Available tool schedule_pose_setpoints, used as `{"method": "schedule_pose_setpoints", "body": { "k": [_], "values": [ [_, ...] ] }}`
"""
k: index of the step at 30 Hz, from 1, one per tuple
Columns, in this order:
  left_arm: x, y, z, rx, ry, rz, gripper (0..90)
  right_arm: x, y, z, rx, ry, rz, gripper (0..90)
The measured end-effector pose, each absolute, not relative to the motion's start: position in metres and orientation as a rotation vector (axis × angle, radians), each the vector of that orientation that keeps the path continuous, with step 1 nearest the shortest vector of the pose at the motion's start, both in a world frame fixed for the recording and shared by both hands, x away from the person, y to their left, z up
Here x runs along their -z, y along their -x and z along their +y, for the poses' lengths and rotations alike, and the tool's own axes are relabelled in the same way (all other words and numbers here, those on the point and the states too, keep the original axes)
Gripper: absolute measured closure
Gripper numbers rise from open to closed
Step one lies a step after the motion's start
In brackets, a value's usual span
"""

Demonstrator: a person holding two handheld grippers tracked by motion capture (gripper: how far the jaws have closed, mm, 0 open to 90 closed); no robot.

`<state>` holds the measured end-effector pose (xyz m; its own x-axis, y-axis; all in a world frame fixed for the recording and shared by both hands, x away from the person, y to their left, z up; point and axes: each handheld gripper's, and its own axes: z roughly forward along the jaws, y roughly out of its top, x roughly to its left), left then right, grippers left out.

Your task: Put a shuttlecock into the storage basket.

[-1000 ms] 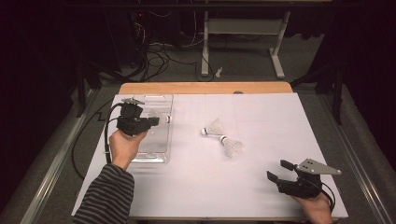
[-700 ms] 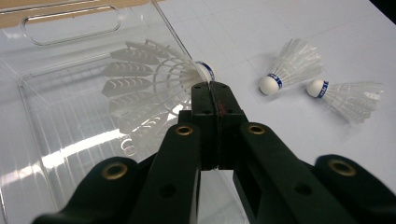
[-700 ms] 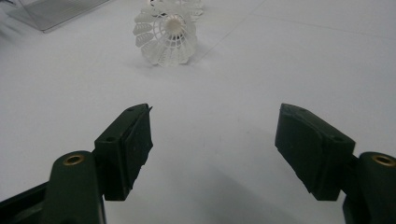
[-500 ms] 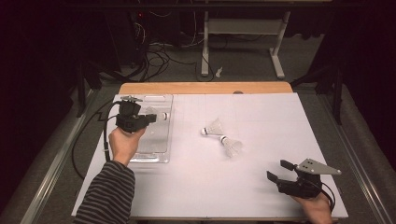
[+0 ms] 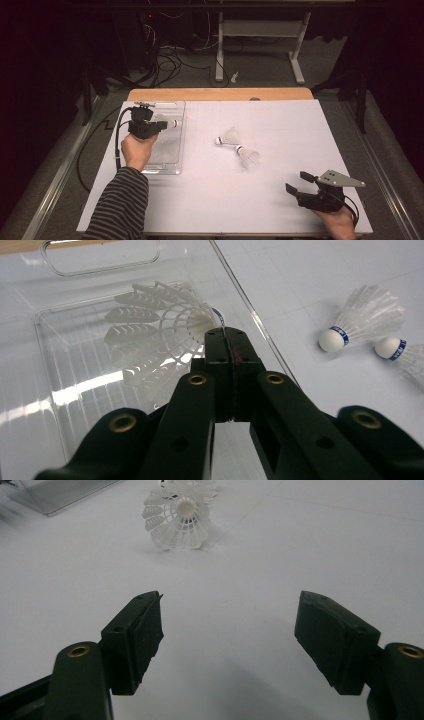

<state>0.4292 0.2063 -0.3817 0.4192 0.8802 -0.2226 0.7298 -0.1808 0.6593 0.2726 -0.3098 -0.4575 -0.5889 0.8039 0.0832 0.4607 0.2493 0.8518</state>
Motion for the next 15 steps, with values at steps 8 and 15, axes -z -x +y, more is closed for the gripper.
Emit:
{"method": "schedule_pose_setpoints", "body": {
  "k": [8, 15],
  "values": [
    [0.391, -0.439, 0.205, -0.255, -1.947, 1.403, 89.3, 0.458, -0.273, -0.310, -1.275, -1.161, 2.159, 27.7],
    [0.398, -0.445, 0.200, -0.242, -1.962, 1.419, 89.2, 0.458, -0.273, -0.310, -1.275, -1.158, 2.161, 27.7]
  ]
}}
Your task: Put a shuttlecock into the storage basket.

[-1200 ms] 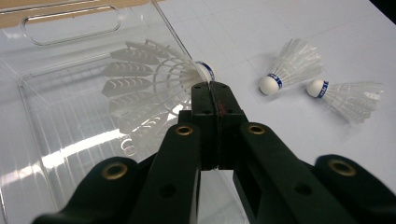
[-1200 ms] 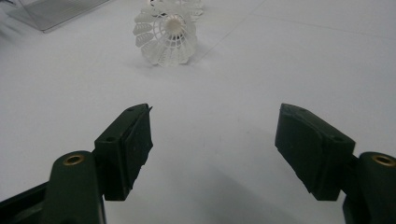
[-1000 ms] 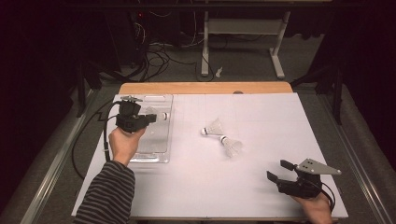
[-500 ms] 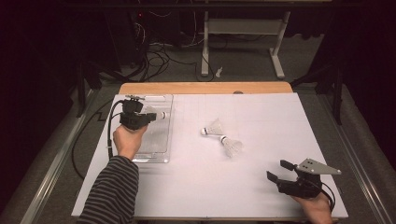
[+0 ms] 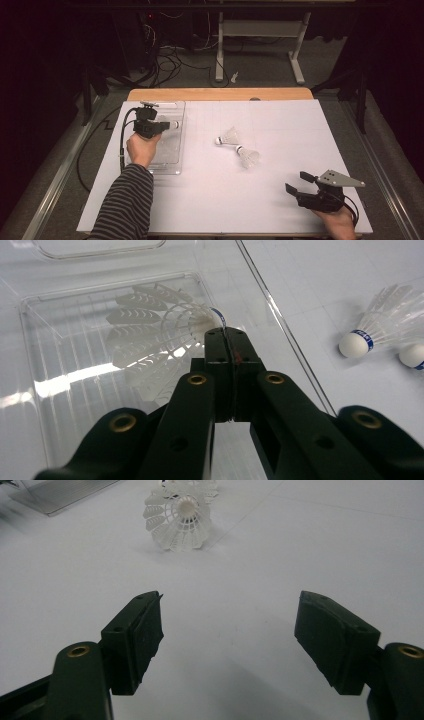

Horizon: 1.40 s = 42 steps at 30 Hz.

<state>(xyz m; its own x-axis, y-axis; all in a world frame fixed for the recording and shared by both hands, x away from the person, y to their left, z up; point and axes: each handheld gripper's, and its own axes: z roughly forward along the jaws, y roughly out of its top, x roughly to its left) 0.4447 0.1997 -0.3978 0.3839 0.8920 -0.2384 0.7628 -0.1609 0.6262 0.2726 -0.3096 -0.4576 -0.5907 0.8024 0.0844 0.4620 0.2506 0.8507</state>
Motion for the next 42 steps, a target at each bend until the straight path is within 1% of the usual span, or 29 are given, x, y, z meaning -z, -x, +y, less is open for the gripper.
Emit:
{"method": "schedule_pose_setpoints", "body": {
  "k": [11, 12, 14, 22, 31, 37, 42],
  "values": [
    [0.404, -0.450, 0.195, -0.215, -1.964, 1.426, 88.5, 0.457, -0.273, -0.310, -1.284, -1.160, 2.159, 27.6],
    [0.404, -0.449, 0.194, -0.201, -1.972, 1.416, 86.6, 0.457, -0.273, -0.310, -1.284, -1.162, 2.158, 27.6],
    [0.402, -0.446, 0.193, -0.217, -1.992, 1.393, 80.7, 0.457, -0.273, -0.310, -1.285, -1.161, 2.157, 27.6],
    [0.391, -0.434, 0.188, -0.268, -2.036, 1.354, 68.0, 0.457, -0.272, -0.309, -1.285, -1.158, 2.157, 27.6],
    [0.384, -0.425, 0.182, -0.294, -2.059, 1.327, 59.1, 0.457, -0.272, -0.310, -1.286, -1.160, 2.153, 27.6],
    [0.381, -0.419, 0.182, -0.306, -2.065, 1.320, 55.3, 0.457, -0.272, -0.310, -1.286, -1.160, 2.153, 27.6],
    [0.381, -0.414, 0.185, -0.303, -2.052, 1.309, 53.8, 0.457, -0.272, -0.310, -1.286, -1.160, 2.153, 27.6]
  ]
}}
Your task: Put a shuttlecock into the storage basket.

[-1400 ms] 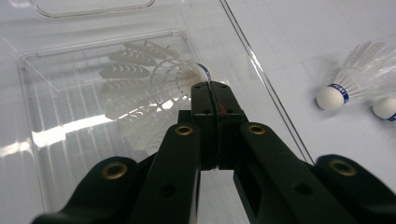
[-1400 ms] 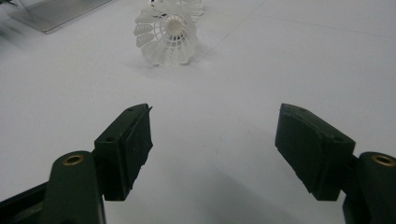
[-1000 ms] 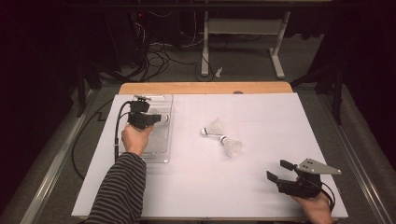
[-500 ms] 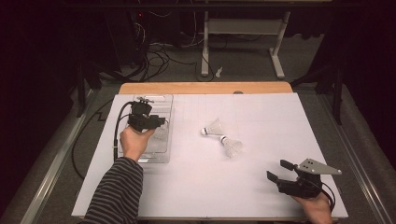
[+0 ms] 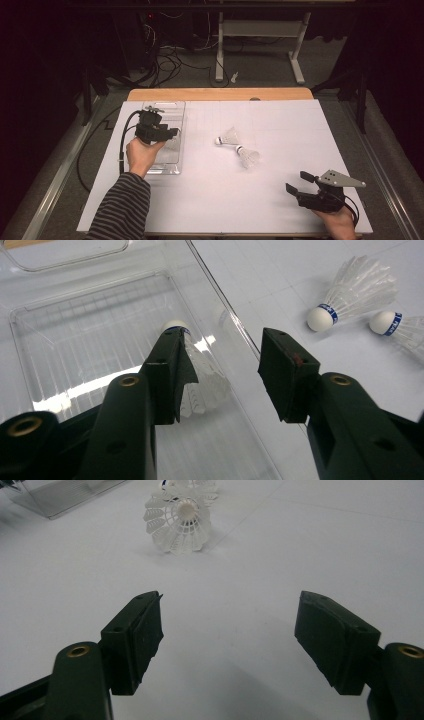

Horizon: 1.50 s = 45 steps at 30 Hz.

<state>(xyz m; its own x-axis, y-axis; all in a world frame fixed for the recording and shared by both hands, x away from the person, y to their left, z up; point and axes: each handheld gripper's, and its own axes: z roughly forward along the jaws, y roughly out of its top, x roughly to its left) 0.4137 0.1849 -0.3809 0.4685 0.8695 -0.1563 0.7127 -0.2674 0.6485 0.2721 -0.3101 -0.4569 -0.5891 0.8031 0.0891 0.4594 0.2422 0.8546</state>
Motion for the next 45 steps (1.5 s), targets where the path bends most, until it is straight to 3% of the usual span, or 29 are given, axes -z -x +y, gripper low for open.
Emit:
{"method": "schedule_pose_setpoints", "body": {
  "k": [17, 24, 45],
  "values": [
    [0.383, -0.400, 0.193, -0.291, -2.043, 1.283, 50.6, 0.457, -0.272, -0.310, -1.283, -1.162, 2.153, 27.7],
    [0.383, -0.395, 0.194, -0.311, -2.050, 1.287, 43.8, 0.457, -0.272, -0.310, -1.283, -1.160, 2.154, 27.7],
    [0.385, -0.376, 0.198, -0.334, -2.015, 1.276, 42.5, 0.457, -0.272, -0.309, -1.281, -1.157, 2.156, 27.7]
  ]
}}
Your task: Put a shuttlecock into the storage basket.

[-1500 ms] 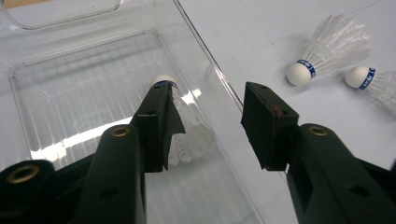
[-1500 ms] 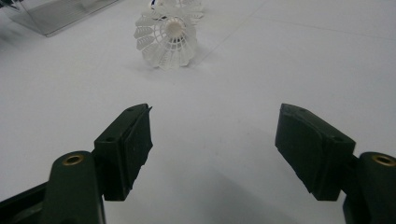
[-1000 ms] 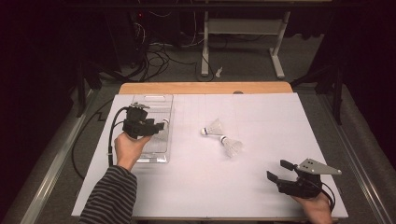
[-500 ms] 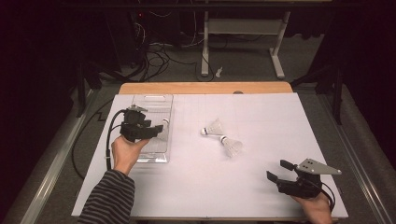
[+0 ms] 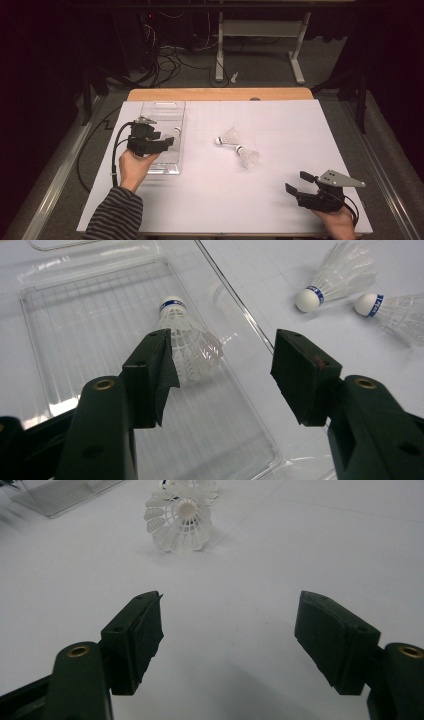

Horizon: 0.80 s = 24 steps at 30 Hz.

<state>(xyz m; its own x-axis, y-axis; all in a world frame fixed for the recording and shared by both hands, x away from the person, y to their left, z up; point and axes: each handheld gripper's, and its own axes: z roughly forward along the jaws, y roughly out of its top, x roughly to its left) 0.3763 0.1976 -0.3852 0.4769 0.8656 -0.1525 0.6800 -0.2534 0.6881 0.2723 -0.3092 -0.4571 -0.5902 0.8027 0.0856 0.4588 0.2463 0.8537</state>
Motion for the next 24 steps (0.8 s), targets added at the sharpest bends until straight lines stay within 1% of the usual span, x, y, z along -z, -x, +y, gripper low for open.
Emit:
{"method": "schedule_pose_setpoints", "body": {
  "k": [24],
  "values": [
    [0.384, -0.359, 0.199, -0.313, -1.987, 1.219, 41.7, 0.457, -0.272, -0.309, -1.279, -1.161, 2.156, 27.7]
  ]
}}
